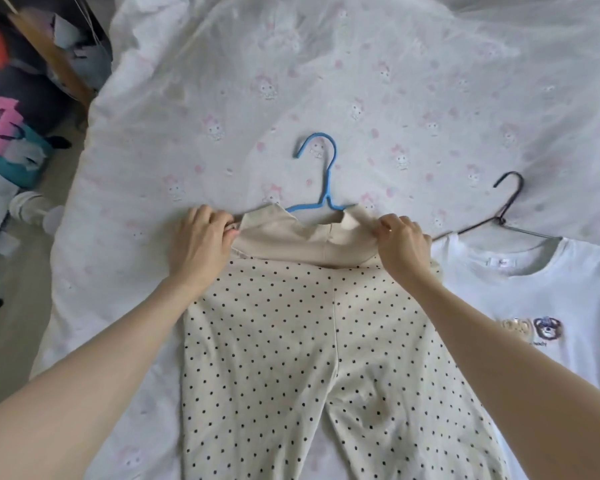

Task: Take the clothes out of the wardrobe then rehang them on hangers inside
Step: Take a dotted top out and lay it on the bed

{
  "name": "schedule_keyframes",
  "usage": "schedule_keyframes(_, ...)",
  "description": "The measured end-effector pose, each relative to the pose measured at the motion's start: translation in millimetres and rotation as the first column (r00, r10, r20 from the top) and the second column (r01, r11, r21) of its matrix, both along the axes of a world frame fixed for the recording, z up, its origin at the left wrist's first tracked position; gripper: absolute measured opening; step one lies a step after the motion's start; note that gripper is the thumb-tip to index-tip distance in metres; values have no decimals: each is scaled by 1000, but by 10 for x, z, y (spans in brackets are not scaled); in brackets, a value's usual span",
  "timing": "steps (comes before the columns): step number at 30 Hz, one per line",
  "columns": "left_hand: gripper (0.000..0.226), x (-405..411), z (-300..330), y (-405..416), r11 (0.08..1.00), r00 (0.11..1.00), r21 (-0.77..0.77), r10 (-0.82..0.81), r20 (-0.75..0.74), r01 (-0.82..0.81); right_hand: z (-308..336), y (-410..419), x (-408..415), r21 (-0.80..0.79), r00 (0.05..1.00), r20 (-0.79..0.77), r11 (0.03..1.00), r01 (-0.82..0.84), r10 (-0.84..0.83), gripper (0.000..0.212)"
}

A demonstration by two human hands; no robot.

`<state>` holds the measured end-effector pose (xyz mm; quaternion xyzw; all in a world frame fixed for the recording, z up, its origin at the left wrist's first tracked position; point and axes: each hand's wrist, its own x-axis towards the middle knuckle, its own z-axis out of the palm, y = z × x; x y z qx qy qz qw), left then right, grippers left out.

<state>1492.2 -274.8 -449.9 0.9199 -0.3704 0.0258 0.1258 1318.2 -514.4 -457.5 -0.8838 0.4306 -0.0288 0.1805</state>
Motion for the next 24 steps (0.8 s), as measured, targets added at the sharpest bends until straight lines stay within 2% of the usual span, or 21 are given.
schedule_keyframes(5,25,-208,5,109,1000,1000,1,7,-11,-7,-26,143,-194,6,996,31,996,-87,86,39)
schedule_keyframes(12,48,-672,202,530,984,999,174,-28,-40,35,217,447,-842,-12,986,-39,987,-162,162,55)
schedule_keyframes(17,48,-1322,456,672,974,986,173,-125,-115,143,620,823,-1464,38,987,-57,989,-146,148,61)
schedule_keyframes(20,55,-1600,672,685,975,978,158,-132,-164,158,902,1026,-1849,-5,992,-35,992,-123,123,61)
schedule_keyframes(24,55,-2195,994,584,966,955,83,-225,-195,244,1253,1289,-2400,-46,999,32,998,-42,44,56)
